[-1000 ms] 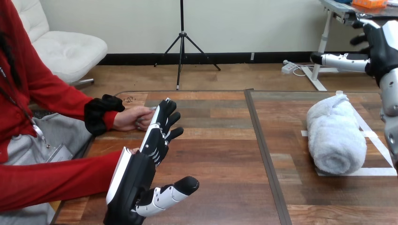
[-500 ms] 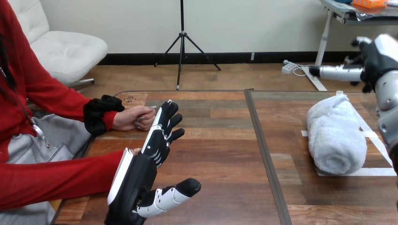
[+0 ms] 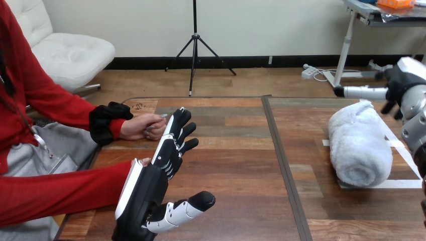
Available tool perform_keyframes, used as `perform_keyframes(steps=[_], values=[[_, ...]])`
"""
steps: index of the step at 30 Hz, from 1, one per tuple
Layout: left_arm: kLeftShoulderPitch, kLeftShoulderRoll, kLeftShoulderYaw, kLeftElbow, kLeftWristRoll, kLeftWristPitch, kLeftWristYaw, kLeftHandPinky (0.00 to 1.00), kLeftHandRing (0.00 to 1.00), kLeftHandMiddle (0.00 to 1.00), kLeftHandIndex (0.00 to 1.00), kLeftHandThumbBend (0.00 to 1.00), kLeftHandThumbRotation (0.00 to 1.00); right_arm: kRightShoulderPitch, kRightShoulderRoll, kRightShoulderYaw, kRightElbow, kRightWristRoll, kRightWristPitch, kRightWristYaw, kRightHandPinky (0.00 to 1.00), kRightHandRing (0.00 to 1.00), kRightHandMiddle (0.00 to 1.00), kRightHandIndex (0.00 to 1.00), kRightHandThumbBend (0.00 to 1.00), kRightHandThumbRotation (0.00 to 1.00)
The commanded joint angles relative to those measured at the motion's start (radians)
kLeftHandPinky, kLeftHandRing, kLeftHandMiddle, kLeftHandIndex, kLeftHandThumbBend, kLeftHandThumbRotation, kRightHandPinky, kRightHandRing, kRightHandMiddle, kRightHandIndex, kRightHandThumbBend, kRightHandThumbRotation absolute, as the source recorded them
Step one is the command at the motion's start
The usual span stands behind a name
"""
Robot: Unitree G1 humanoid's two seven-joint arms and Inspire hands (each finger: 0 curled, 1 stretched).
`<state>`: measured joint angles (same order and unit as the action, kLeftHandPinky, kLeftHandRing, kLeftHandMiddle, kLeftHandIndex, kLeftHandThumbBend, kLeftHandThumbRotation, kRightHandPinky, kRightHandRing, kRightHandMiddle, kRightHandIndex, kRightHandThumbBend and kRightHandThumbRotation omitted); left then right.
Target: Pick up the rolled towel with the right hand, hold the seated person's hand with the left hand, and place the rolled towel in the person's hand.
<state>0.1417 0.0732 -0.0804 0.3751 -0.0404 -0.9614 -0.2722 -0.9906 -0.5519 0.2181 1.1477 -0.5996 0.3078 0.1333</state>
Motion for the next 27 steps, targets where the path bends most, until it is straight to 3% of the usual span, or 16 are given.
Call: perform_keyframes(steps=[1,5,9,12,18,21,27], values=[[-0.075,-0.009,0.002,-0.015,-0.028,-0.033,0.004,0.86,0.95,0.99,1.00,1.00,0.67,-0.265,0.004,0.078,0.105,-0.060,0.023,0.030,0.28,0.53,0.82,0.83,1.00,0.78],[-0.071,-0.007,-0.001,-0.018,-0.039,-0.030,-0.003,0.86,0.95,0.99,1.00,1.00,0.67,-0.279,0.012,0.096,0.128,-0.064,0.029,0.056,0.27,0.51,0.79,0.84,1.00,0.81],[-0.072,-0.006,0.006,-0.009,-0.026,-0.044,0.005,0.87,0.95,0.99,1.00,1.00,0.68,-0.287,0.014,0.145,0.153,-0.100,0.002,0.099,0.27,0.46,0.72,0.83,1.00,0.85],[-0.071,-0.007,0.012,-0.010,-0.010,-0.048,0.015,0.86,0.94,0.99,1.00,1.00,0.68,-0.290,0.017,0.177,0.166,-0.126,-0.016,0.120,0.27,0.47,0.74,0.83,1.00,0.89],[-0.062,-0.006,0.012,-0.021,-0.008,-0.044,0.017,0.85,0.94,0.99,1.00,1.00,0.68,-0.297,0.022,0.226,0.184,-0.162,-0.036,0.169,0.34,0.61,0.83,0.90,1.00,0.97],[-0.057,-0.006,0.011,-0.028,-0.006,-0.040,0.019,0.85,0.94,0.99,0.99,1.00,0.68,-0.297,0.026,0.267,0.196,-0.198,-0.064,0.203,0.37,0.69,0.87,0.92,1.00,0.99],[-0.052,-0.006,0.012,-0.032,-0.001,-0.046,0.021,0.85,0.94,0.98,0.99,1.00,0.70,-0.295,0.036,0.284,0.210,-0.211,-0.075,0.222,0.58,0.87,0.94,0.94,1.00,1.00]])
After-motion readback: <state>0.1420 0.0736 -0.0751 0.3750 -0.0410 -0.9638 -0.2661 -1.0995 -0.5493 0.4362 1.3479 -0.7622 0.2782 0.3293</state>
